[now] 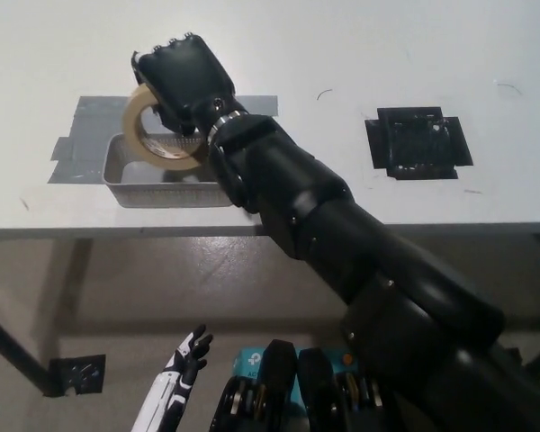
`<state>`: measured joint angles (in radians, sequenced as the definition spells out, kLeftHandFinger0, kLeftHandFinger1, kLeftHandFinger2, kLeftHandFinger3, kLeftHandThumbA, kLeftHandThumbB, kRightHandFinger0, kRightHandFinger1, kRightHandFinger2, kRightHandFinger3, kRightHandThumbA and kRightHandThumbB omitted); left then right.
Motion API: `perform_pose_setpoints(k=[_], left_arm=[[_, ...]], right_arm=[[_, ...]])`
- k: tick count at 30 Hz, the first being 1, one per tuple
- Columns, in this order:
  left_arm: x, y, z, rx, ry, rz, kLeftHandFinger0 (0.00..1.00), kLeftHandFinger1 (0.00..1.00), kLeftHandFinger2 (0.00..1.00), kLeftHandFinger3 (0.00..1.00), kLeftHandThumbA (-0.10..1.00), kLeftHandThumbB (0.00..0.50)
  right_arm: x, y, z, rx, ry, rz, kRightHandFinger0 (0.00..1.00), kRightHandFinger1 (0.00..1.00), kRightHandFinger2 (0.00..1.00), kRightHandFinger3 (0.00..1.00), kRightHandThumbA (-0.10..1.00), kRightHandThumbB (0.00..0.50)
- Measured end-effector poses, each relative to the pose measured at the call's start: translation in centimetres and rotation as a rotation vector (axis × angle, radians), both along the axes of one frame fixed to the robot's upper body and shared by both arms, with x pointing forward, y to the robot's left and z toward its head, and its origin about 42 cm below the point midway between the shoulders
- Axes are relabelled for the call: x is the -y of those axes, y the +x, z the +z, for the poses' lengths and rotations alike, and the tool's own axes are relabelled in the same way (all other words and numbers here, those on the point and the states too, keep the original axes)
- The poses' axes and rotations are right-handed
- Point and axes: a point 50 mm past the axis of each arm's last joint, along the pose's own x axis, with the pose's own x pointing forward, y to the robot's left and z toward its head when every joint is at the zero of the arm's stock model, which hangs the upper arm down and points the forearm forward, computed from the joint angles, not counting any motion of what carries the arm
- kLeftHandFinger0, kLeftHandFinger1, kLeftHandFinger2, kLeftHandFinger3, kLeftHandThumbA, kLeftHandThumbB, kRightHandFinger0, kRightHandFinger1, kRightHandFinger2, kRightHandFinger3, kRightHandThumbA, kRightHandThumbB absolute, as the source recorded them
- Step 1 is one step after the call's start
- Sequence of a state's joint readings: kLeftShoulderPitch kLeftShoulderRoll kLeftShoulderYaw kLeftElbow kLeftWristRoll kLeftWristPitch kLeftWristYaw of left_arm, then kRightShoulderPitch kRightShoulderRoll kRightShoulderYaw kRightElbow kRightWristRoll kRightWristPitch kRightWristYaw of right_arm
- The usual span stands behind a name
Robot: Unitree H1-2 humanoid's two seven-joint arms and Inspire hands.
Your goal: The robot picks the tape placed on the black area with right hand and places it in the small grey container.
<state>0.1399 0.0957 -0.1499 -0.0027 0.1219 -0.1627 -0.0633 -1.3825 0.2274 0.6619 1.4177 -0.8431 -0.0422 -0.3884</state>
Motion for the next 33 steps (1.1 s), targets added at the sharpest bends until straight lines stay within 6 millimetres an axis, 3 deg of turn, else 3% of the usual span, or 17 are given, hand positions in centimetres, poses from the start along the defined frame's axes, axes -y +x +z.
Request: perform_pose_setpoints(k=[3, 5, 6, 7, 8, 9, 11, 12, 17, 24, 29, 33], left_arm=[[0.0, -0.2, 0.1, 0.002, 0.003, -0.001, 1.00, 1.00, 1.00, 1.00, 1.00, 0.149], [0.0, -0.2, 0.0, 0.002, 0.007, -0.001, 1.00, 1.00, 1.00, 1.00, 1.00, 0.156], [0.0, -0.2, 0.0, 0.002, 0.009, -0.002, 1.00, 1.00, 1.00, 1.00, 1.00, 0.155], [0.1, -0.2, 0.1, 0.003, 0.011, -0.003, 1.00, 1.00, 1.00, 1.00, 1.00, 0.153], [0.1, -0.2, 0.1, 0.005, 0.012, -0.005, 1.00, 1.00, 1.00, 1.00, 1.00, 0.141], [0.2, -0.2, 0.2, 0.010, 0.014, -0.007, 1.00, 1.00, 1.00, 1.00, 1.00, 0.138], [0.2, -0.2, 0.5, 0.020, 0.016, -0.010, 1.00, 1.00, 1.00, 1.00, 1.00, 0.144], [0.3, -0.2, 0.5, 0.021, 0.018, -0.011, 1.00, 1.00, 1.00, 1.00, 1.00, 0.149], [0.3, -0.2, 0.6, 0.022, 0.023, -0.013, 1.00, 1.00, 1.00, 1.00, 1.00, 0.156], [0.5, 0.0, 1.2, 0.041, 0.022, -0.023, 1.00, 1.00, 1.00, 1.00, 1.00, 0.154], [0.5, 0.1, 1.4, 0.051, 0.033, -0.025, 1.00, 1.00, 1.00, 1.00, 1.00, 0.180], [0.5, 0.2, 1.5, 0.054, 0.043, -0.027, 1.00, 1.00, 1.00, 1.00, 1.00, 0.183]], right_arm=[[0.3, 0.1, -0.4, -0.004, -0.008, -0.013, 0.00, 0.00, 0.01, 0.45, -0.10, 0.337], [0.7, 0.3, -0.6, -0.009, -0.010, -0.028, 0.00, 0.00, 0.04, 0.46, -0.10, 0.286], [0.9, 0.3, -0.6, -0.009, -0.009, -0.033, 0.00, 0.04, 0.15, 0.59, -0.03, 0.248], [1.0, 0.4, -0.7, -0.007, -0.003, -0.037, 0.00, 0.01, 0.18, 0.64, 0.01, 0.233], [1.3, 0.5, -0.8, -0.007, -0.001, -0.044, 0.38, 0.55, 0.74, 1.00, 0.42, 0.253], [1.5, 0.6, -0.9, -0.008, 0.003, -0.051, 0.97, 1.00, 1.00, 1.00, 0.65, 0.360], [1.8, 0.7, -1.1, -0.035, 0.035, -0.069, 1.00, 1.00, 1.00, 1.00, 0.75, 0.484], [2.0, 0.8, -1.2, -0.061, 0.055, -0.080, 1.00, 1.00, 1.00, 1.00, 0.79, 0.497], [2.5, 1.1, -1.8, -0.193, 0.114, -0.110, 1.00, 1.00, 1.00, 1.00, 0.92, 0.486], [2.8, 1.1, -2.4, -0.301, 0.134, -0.119, 1.00, 1.00, 1.00, 1.00, 1.00, 0.500], [2.8, 1.1, -2.9, -0.325, 0.132, -0.118, 1.00, 1.00, 1.00, 1.00, 1.00, 0.486], [2.8, 1.1, -2.9, -0.347, 0.124, -0.107, 1.00, 1.00, 1.00, 1.00, 0.87, 0.482]])
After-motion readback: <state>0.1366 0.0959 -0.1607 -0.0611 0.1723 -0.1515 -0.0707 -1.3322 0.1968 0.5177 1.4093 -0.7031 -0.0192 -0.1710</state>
